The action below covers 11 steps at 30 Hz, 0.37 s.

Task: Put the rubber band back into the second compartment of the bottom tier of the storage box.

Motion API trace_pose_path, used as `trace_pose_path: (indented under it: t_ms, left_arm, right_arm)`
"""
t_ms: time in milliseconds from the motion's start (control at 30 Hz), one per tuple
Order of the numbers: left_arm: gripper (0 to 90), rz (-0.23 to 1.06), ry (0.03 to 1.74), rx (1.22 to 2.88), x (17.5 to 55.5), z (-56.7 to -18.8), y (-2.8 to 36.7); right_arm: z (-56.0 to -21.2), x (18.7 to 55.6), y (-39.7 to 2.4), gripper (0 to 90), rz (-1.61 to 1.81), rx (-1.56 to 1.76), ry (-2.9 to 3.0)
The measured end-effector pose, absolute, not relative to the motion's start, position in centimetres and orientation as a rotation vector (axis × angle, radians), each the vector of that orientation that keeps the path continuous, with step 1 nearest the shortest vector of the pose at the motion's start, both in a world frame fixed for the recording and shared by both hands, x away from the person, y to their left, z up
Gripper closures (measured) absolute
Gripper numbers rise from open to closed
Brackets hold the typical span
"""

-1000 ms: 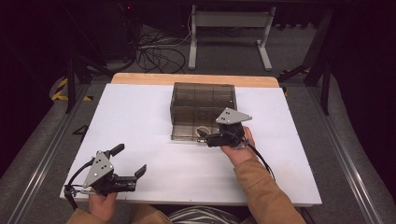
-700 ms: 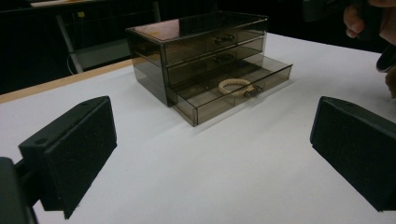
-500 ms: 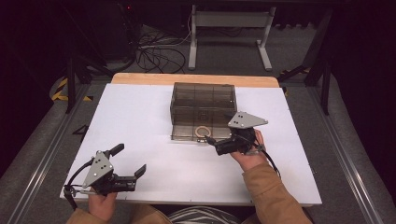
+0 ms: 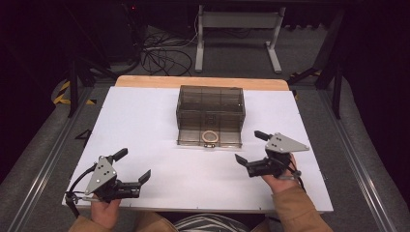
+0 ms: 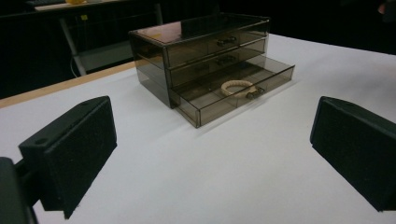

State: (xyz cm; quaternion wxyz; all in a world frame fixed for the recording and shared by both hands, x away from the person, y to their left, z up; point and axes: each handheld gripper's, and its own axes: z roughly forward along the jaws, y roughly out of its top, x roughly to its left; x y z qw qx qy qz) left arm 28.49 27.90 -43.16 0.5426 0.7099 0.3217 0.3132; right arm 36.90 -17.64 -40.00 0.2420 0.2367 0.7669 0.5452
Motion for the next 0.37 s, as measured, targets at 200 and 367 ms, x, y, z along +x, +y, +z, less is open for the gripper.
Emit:
trace_pose_path:
  t_ms: [200, 367]
  left_arm:
    - [1.4, 0.758, 0.766, 1.684, 28.5, -43.0, 28.1]
    - [1.4, 0.758, 0.764, 1.683, 28.6, -43.0, 28.1]
  right_arm:
    - [-43.3, 35.3, -22.4, 0.0, 1.465, 0.796, 2.077]
    - [-45.0, 34.7, -24.2, 0.0, 1.431, 0.837, 2.092]
